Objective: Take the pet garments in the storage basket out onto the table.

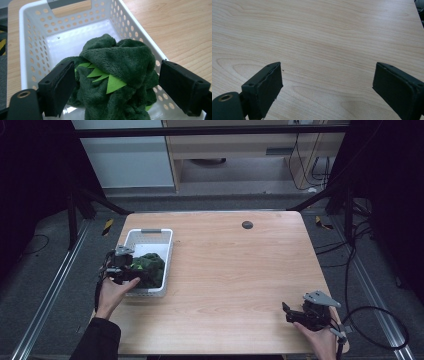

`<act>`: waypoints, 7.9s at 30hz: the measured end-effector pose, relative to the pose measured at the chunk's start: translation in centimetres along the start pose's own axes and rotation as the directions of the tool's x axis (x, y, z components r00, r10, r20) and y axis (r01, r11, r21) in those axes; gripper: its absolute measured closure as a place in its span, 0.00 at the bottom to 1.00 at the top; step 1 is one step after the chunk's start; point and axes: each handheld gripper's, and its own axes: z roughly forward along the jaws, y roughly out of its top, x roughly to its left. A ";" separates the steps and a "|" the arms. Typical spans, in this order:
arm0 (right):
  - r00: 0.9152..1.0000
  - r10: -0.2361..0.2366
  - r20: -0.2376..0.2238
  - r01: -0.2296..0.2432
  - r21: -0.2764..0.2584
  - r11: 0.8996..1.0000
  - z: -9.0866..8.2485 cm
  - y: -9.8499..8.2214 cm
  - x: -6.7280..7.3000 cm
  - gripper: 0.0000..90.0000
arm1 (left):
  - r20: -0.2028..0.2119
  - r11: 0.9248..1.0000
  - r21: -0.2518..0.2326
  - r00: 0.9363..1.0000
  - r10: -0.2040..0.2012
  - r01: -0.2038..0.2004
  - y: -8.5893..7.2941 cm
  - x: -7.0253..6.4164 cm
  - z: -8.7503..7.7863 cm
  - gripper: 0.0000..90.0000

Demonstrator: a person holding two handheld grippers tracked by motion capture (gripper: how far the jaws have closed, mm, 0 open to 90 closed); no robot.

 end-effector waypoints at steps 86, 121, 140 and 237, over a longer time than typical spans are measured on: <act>1.000 -0.003 -0.017 0.003 0.030 1.000 0.2 0.1 -0.1 0.08 | 0.039 0.995 -0.092 0.998 0.041 -0.037 4.1 -0.2 -7.6 0.94; 1.000 0.002 -0.013 -0.002 0.015 1.000 0.0 0.2 -0.3 0.08 | 0.140 0.977 -0.096 0.969 0.204 -0.192 7.2 -4.5 -11.9 0.94; 1.000 0.013 -0.017 -0.012 0.013 1.000 -0.1 0.2 -0.4 0.08 | 0.219 0.945 -0.054 0.920 0.325 -0.321 8.7 -8.4 -11.3 0.94; 1.000 -0.022 0.009 0.022 -0.011 1.000 -0.3 0.3 -0.6 0.08 | 0.441 0.854 0.081 0.787 0.432 -0.514 8.1 -21.2 3.4 0.92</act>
